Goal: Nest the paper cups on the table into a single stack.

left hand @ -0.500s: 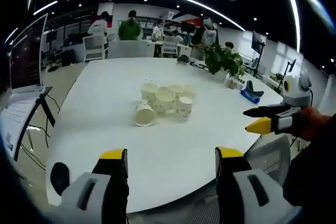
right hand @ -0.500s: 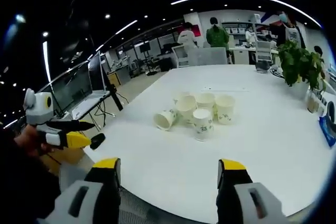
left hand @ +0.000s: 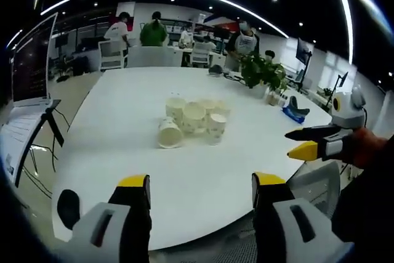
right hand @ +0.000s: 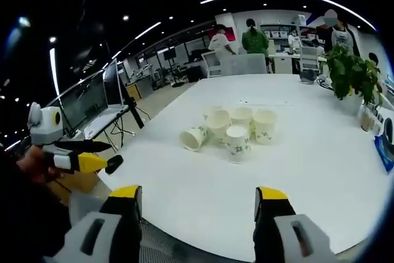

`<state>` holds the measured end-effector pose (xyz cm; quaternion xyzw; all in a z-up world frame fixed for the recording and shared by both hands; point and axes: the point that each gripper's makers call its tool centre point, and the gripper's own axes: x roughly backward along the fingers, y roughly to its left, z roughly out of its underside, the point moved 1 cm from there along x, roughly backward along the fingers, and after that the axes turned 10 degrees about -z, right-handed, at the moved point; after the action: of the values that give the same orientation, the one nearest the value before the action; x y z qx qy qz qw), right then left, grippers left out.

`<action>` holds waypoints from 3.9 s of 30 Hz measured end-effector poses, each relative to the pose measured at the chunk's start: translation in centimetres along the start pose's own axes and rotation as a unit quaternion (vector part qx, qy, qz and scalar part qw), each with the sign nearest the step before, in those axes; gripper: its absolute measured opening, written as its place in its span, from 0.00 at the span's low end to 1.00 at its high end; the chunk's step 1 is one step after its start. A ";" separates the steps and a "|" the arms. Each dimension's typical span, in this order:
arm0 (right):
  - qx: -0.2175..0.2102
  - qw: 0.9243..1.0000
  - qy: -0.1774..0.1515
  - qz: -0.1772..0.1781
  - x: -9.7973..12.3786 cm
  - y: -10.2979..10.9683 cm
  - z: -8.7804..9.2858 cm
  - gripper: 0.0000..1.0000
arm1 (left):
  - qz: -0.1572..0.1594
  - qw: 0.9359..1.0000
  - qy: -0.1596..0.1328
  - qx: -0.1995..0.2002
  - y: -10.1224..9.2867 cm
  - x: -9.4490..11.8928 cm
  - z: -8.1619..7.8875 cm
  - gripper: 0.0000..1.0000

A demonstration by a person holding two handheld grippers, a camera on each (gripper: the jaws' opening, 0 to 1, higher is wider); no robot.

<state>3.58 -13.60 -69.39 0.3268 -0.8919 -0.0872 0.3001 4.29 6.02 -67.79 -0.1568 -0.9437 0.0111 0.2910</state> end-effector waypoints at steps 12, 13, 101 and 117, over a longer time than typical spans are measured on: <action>0.002 1.000 0.000 -0.001 -0.2 0.1 0.0 0.74 | 0.001 1.000 -0.001 0.002 0.0 0.0 -0.1 0.66; 0.003 1.000 0.001 -0.002 -0.2 0.0 0.0 0.74 | 0.002 1.000 -0.001 0.002 0.0 0.0 -0.1 0.66; 0.275 0.947 0.143 -0.089 -15.1 -3.8 -7.5 0.55 | -0.001 1.000 -0.018 0.001 1.4 1.6 0.3 0.63; 0.343 0.914 0.196 -0.090 -16.7 -5.1 -7.3 0.52 | 0.015 1.000 -0.020 -0.008 0.9 1.8 0.3 0.60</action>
<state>20.73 -6.61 -73.32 0.4989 -0.7570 0.2638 0.3293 2.93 7.45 -67.14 -0.1728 -0.9469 0.0105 0.2710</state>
